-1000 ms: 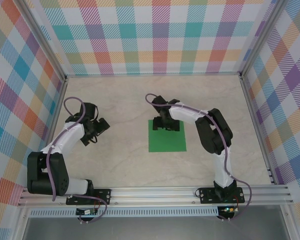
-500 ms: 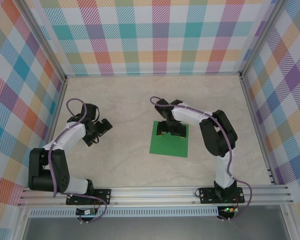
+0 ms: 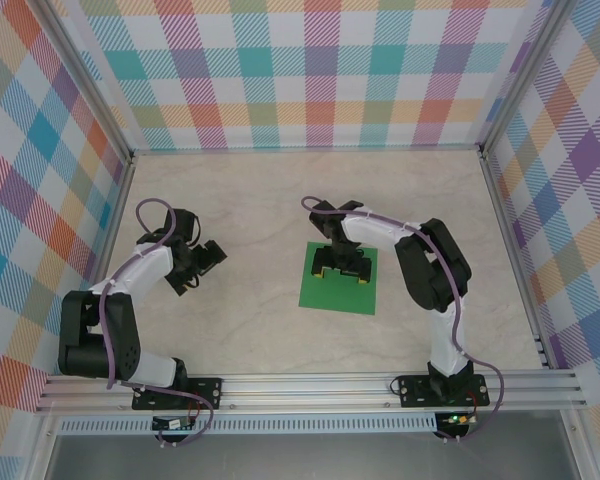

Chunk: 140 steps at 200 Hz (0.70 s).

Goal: Fold a paper plane with a square sheet of paper (pick it up from the middle)
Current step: Move the square sheet of paper to the center of the table, then fold the square sheet of paper in half at the center of the table.

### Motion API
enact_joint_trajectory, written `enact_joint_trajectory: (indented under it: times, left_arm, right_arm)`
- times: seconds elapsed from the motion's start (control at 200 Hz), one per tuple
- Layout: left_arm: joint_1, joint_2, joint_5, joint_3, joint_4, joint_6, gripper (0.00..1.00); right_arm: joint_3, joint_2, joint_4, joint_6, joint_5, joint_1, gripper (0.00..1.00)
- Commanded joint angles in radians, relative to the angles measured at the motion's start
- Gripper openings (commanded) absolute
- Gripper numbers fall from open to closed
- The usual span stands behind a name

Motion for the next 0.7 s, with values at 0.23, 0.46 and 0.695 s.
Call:
enact_joint_trajectory:
  times: [0.23,0.46,0.695]
  left_arm:
    - [-0.005,0.007,0.006,-0.009,-0.002,0.001,1.00]
    - [-0.006,0.006,0.003,-0.006,-0.009,0.002,1.00]
    - [-0.006,0.004,0.001,-0.008,-0.015,0.004,1.00]
  right_arm:
    - [-0.058,0.104,0.040,-0.022,-0.027,0.007,0.92]
    - [-0.111,0.127,0.086,-0.030,-0.043,0.006,0.87]
    - [-0.143,0.130,0.100,-0.033,-0.025,0.000,0.81]
